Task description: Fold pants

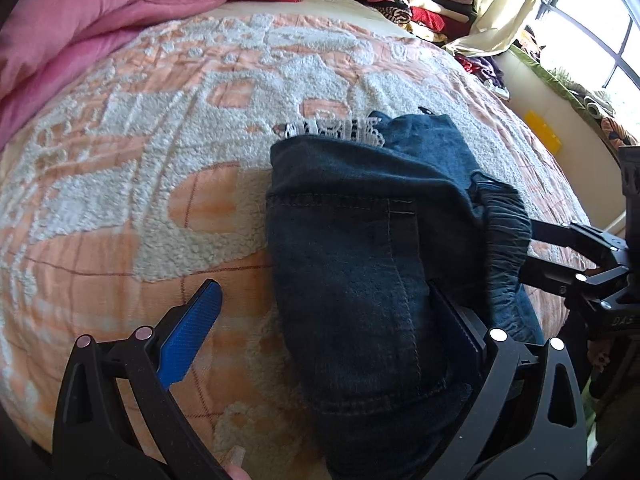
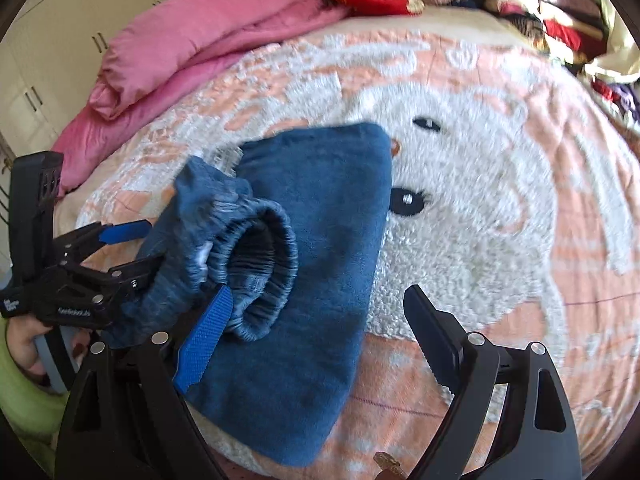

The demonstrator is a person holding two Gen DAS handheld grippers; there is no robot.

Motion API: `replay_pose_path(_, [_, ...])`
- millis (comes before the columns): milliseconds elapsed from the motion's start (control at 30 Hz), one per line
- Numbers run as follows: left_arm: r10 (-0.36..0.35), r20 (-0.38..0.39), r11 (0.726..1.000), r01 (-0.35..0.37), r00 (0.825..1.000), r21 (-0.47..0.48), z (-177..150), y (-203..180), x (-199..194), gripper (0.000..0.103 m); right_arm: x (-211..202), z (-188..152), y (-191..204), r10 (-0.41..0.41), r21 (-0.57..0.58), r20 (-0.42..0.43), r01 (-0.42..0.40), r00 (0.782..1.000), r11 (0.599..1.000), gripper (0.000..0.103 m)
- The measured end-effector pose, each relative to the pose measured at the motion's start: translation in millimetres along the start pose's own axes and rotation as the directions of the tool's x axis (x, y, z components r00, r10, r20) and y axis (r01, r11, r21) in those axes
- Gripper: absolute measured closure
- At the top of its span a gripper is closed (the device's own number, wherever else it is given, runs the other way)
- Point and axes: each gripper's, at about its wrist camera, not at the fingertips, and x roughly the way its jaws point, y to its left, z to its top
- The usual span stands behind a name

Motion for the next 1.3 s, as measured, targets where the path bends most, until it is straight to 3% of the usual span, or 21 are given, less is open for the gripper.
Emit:
replay_pose_path(167, [-0.019,0.007,1.0,0.019,1.0,-0.013,2,0,5,0.01,23,2,-9,0.075,0.068,-0.036,-0.073,0.997,0.995,0.017])
replay_pose_path(400, [-0.041,0.022,0.999,0.041,0.999,-0.024,7,-2,9,0.013,27,9,-6,0.104,0.053,-0.017,-0.103,0.994,0.993,0.023])
replay_pose_path(467, [-0.055,0.029,0.998,0.055,0.998,-0.025,8,-3,8,0.03,27,10,-7,0.123,0.047,-0.002,-0.122,0.992,0.991,0.038])
replay_pose_path(500, [-0.064,0.033,0.998,0.064,0.997,-0.025,9,-4,7,0.035,27,11,-7,0.138,0.043,0.004,-0.138,0.99,0.989,0.054])
replay_pose_path(533, [-0.07,0.038,0.997,0.071,0.997,-0.026,11,-5,6,0.048,25,11,-6,0.158,0.037,0.011,-0.158,0.987,0.987,0.071])
replay_pose_path(567, [-0.074,0.045,0.997,0.075,0.996,-0.03,12,-6,4,0.058,23,12,-3,0.184,0.022,0.022,-0.185,0.983,0.983,0.073])
replay_pose_path(633, [-0.069,0.057,0.997,0.071,0.996,-0.036,16,-8,1,0.07,15,15,4,0.17,-0.016,0.054,-0.169,0.984,0.985,0.082])
replay_pose_path(967, [-0.071,0.112,0.997,0.074,0.991,-0.029,49,-11,-15,0.075,-5,51,14,0.171,-0.074,0.142,-0.162,0.975,0.984,0.085])
replay_pose_path(1300, [-0.036,0.145,0.999,0.041,0.989,-0.032,82,-8,-7,0.075,6,82,6,0.137,-0.072,0.157,-0.127,0.978,0.989,0.085])
